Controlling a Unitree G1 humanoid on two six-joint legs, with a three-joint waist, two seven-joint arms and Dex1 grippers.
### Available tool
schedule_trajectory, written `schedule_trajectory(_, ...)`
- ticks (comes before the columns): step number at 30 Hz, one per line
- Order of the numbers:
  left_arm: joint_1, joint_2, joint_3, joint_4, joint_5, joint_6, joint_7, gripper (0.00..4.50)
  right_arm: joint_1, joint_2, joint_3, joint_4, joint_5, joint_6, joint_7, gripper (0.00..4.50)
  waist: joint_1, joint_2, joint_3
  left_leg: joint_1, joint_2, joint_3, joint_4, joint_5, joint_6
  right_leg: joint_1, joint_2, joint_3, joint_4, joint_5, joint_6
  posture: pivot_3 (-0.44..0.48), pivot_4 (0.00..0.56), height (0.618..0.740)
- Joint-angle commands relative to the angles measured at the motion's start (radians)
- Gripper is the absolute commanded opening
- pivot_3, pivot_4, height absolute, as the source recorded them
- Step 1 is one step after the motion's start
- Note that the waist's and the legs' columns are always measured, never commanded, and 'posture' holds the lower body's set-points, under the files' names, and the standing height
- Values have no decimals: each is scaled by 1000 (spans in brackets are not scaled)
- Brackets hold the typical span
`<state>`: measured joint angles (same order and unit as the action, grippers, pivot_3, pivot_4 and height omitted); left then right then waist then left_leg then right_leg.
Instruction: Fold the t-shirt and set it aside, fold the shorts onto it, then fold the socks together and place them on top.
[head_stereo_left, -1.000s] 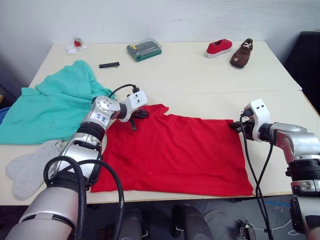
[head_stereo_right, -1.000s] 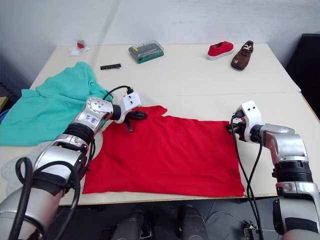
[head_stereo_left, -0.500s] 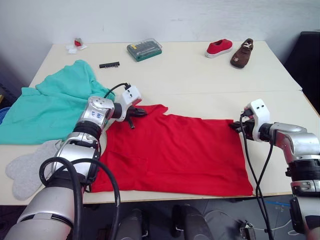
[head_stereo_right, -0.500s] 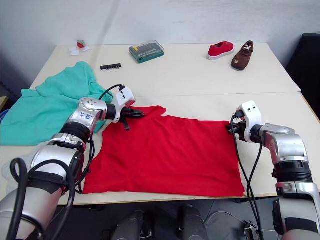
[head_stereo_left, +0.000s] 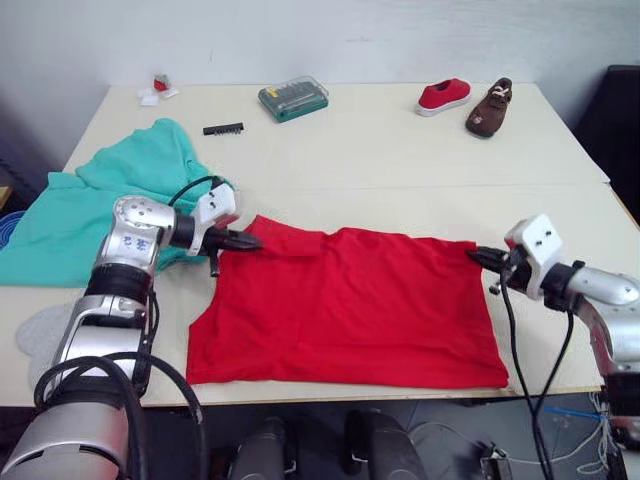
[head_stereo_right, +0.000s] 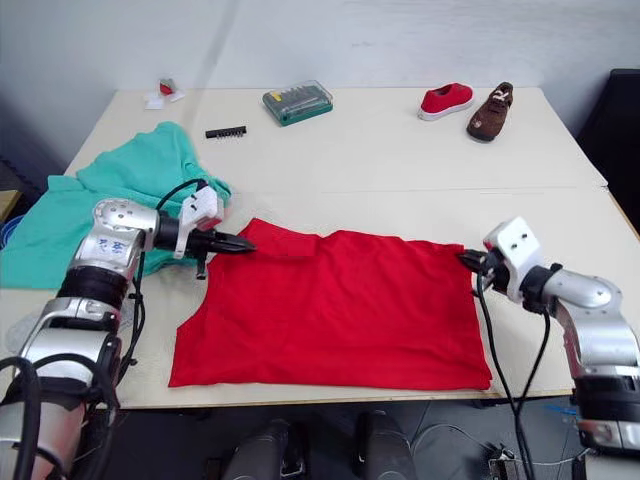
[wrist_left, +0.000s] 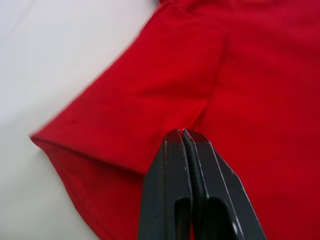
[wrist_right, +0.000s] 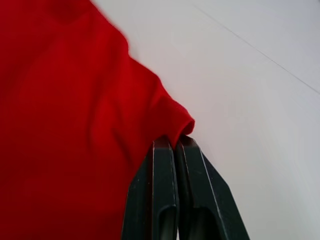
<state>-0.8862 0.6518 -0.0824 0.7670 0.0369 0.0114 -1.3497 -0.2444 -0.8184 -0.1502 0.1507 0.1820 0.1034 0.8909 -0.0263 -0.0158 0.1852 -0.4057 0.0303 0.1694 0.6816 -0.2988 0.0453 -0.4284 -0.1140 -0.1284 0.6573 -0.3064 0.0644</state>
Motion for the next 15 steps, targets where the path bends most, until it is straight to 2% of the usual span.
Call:
schedule_trajectory(1, 43, 40, 3, -98, -17, 4, 0, 40, 24, -31, -15, 58, -58, -156, -13, 0, -1, 0, 0, 0, 0, 0, 0, 0, 0, 0, 0, 0, 0, 0, 0, 0, 150, 740)
schedule_trajectory(8, 84, 56, 21, -169, -53, 84, 17, 40, 13, -44, -7, 239, -160, -422, -68, 0, -1, 0, 0, 1, 0, 0, 1, 0, 0, 0, 0, 1, 0, 0, 0, 0, 150, 740)
schedule_trajectory(12, 74, 58, 58, -255, -151, 290, -13, 40, -16, -47, -7, 321, -206, -559, -120, 0, -1, 0, 0, 2, 0, 0, 1, 0, 0, 0, 0, 2, 0, 0, 0, 0, 150, 740)
schedule_trajectory(15, 87, 94, 62, -315, -204, 435, -59, 40, -36, -41, -14, 364, -232, -732, -181, 0, -3, 0, 0, 2, 0, 1, 1, 0, 0, 0, 0, 2, 1, 0, 0, 0, 150, 740)
